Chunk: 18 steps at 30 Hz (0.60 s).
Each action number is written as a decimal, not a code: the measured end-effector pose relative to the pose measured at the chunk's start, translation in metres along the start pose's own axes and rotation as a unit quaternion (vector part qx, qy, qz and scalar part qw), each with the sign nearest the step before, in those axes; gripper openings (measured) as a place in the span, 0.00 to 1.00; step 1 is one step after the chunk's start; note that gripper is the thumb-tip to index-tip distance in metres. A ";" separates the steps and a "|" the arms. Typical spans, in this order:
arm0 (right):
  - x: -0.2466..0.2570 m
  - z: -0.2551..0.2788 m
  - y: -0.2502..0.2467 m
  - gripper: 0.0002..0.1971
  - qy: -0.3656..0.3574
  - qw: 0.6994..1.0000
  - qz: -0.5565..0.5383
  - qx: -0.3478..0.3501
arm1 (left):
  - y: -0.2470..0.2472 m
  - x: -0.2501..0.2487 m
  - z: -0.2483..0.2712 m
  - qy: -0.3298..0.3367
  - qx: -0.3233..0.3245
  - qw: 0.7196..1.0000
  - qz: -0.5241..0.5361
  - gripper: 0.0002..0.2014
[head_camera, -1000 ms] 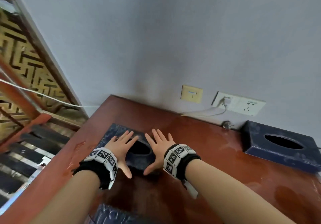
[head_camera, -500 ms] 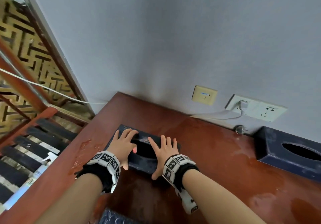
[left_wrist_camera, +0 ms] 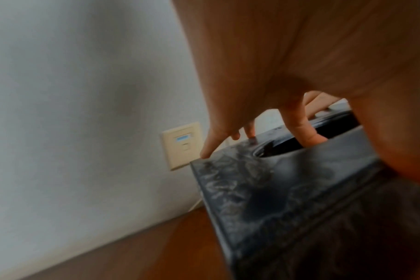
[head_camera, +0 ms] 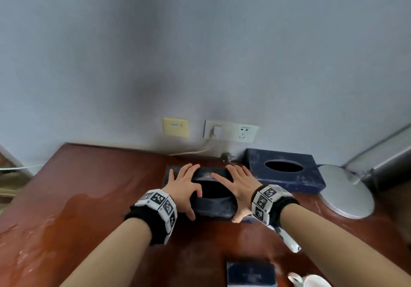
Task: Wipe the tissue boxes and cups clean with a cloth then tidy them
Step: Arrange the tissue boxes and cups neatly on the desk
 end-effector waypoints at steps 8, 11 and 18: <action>-0.108 0.084 0.071 0.66 0.061 0.996 -0.029 0.051 | 0.024 -0.139 -0.063 0.080 0.039 0.996 0.001 0.25; -0.133 0.102 0.087 0.65 0.065 0.995 -0.034 0.063 | 0.035 -0.169 -0.080 0.082 0.040 0.996 -0.003 0.24; -0.176 0.094 0.114 0.68 0.063 0.996 -0.038 0.052 | 0.042 -0.197 -0.112 0.060 0.035 0.998 -0.006 0.25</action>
Point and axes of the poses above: each hand's wrist, its own z-axis away from the middle knuckle, its own y-axis out of the palm, x = y × z, the point moved 10 cm from there along -z, towards the middle knuckle
